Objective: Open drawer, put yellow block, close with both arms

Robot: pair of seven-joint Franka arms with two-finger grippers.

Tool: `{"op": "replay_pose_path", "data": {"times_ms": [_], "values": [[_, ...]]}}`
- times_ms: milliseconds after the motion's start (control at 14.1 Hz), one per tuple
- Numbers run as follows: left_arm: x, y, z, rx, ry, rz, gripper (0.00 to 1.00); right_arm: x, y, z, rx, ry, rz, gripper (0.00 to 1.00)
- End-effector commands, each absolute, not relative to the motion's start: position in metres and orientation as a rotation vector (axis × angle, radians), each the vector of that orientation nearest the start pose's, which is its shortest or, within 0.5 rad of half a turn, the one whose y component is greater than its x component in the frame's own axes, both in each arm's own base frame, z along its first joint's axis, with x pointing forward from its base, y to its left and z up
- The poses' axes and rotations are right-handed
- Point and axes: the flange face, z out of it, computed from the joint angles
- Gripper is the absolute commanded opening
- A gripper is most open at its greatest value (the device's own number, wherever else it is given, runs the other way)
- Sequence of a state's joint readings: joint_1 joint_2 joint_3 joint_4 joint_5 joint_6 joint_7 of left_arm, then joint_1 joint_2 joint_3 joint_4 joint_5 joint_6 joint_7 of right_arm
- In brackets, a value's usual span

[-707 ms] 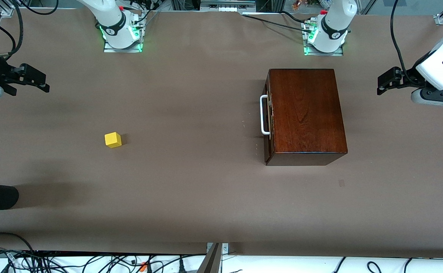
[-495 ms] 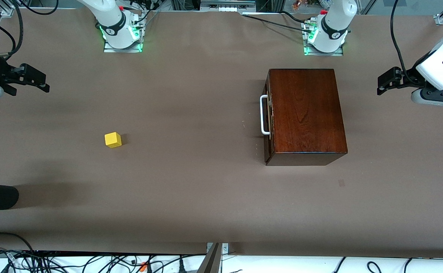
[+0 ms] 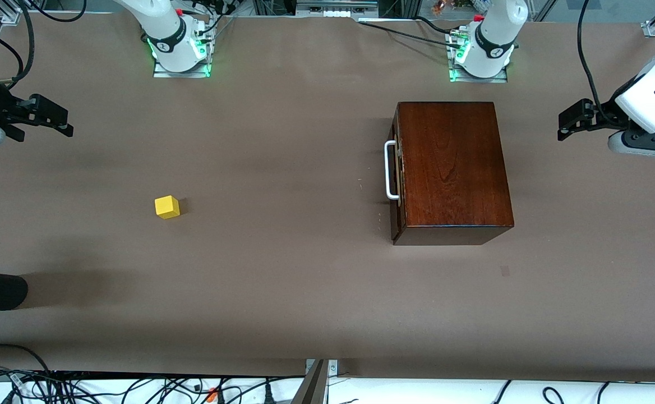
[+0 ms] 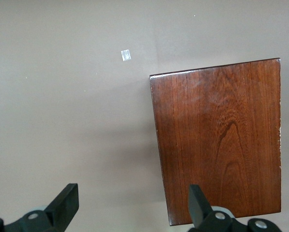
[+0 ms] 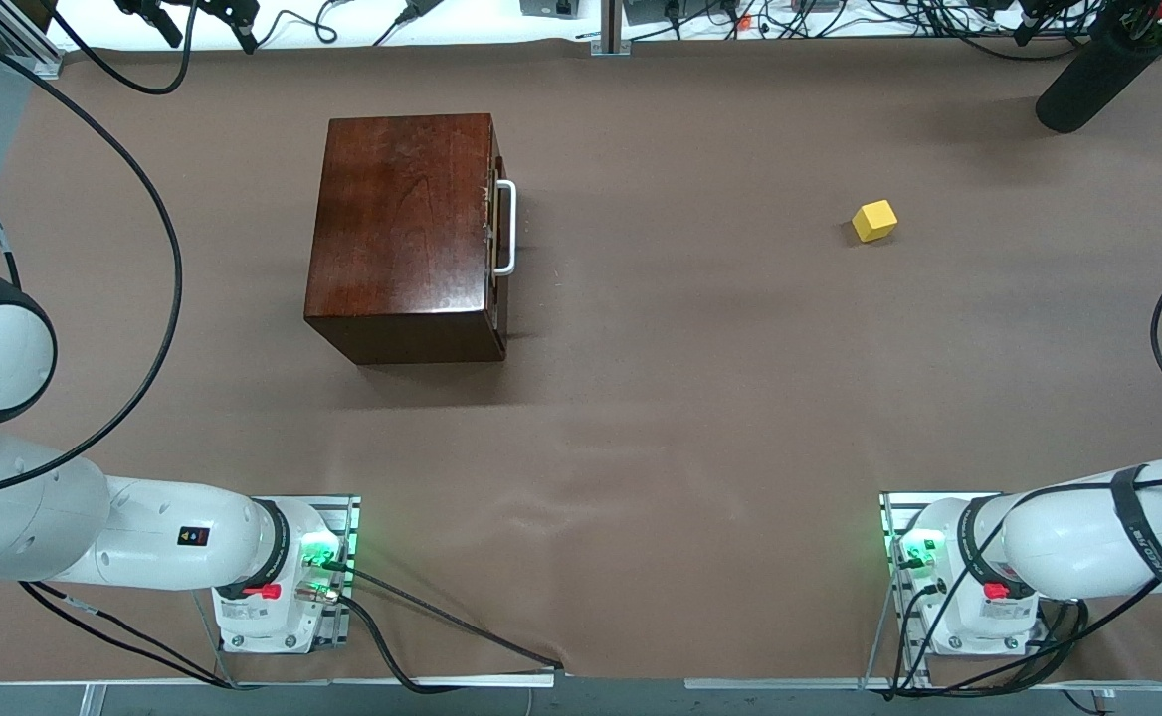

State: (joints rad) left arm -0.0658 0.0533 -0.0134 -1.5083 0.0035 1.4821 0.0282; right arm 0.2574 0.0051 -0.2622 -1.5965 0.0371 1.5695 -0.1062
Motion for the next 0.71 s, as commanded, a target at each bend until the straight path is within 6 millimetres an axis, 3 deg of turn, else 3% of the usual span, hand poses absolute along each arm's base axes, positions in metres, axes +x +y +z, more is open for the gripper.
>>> {"op": "replay_pose_path", "data": {"times_ms": [0,283,495,636], "values": [[0.558,-0.047,0.618,-3.145,0.184,0.114,1.00,0.556,0.000,0.615,-3.084,-0.142,0.051,1.00],[0.558,-0.066,0.625,-3.172,0.230,0.093,1.00,0.556,0.000,0.615,-3.084,-0.142,0.051,1.00],[0.551,-0.129,0.630,-3.172,0.322,0.075,1.00,0.556,0.000,0.615,-3.084,-0.142,0.051,1.00],[0.544,-0.182,0.618,-3.179,0.204,0.115,1.00,0.556,0.000,0.615,-3.084,-0.142,0.051,1.00]]}}
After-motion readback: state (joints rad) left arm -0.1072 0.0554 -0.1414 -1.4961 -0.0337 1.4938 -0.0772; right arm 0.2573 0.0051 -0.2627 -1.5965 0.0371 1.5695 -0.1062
